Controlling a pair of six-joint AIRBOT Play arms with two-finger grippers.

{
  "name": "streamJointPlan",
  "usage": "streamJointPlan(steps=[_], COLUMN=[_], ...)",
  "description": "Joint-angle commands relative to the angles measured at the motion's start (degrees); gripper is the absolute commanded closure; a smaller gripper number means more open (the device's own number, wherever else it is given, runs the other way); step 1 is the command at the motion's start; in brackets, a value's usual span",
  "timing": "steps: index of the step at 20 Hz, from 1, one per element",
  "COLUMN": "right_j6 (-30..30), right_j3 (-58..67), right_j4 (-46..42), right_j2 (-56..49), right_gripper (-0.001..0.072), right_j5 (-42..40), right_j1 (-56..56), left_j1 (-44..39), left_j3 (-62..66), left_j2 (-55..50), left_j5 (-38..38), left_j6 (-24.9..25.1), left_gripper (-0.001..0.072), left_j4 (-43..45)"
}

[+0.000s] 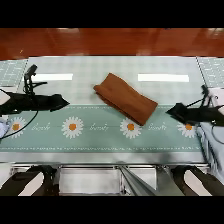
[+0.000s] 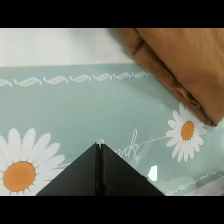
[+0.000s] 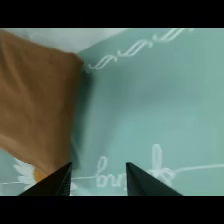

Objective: Fold the shirts.

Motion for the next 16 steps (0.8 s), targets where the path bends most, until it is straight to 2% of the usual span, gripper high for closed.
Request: streamJointPlan(steps=[1,2,5,9,10,11,12,14,16], right_j6=[-13.29,-15.19,-15.5,-15.21,-15.13,-14.99,-15.37,-15.63,-11.06], right_j3=[-6.73,-5.46,0.15,9.03,11.3,13.62,16.11,22.45,31.12], right_j4=[22.58,24.92,25.66,27.12,27.06,27.06,26.95,24.83,17.64], right_j2=[-9.2,-13.03,-23.5,-30.42,-30.91,-30.91,-30.91,-30.86,-30.84], right_gripper=[0.03,0.03,0.03,0.0306,0.0355,0.0534,0.0679,0.0682,0.0683], right_j5=[-5.4,-5.25,-5.05,-5.03,-4.85,-4.28,-2.71,1.53,4.9], right_j1=[0.09,1.68,8.37,15.28,16.06,16.59,16.92,17.99,19.58], left_j1=[-2.78,-2.8,-2.75,-2.75,-2.75,-2.75,-2.75,-2.75,-2.75], left_j3=[-1.97,-1.97,-1.97,-1.97,-1.97,-1.97,-1.97,-1.97,-1.97], left_j2=[0.48,0.46,0.46,0.46,0.46,0.46,0.44,0.37,0.33], left_j5=[1.97,2.34,3.3,3.37,3.37,3.37,3.39,3.63,4.13], left_j6=[0.0,-0.02,-0.02,0.0,0.0,0.0,0.0,0.0,0.0], left_gripper=[0.0688,0.0688,0.0688,0.0688,0.0688,0.0688,0.0688,0.0688,0.0688], left_j4=[-0.85,-0.87,-0.9,-0.9,-0.9,-0.87,-0.87,-0.85,-0.85])
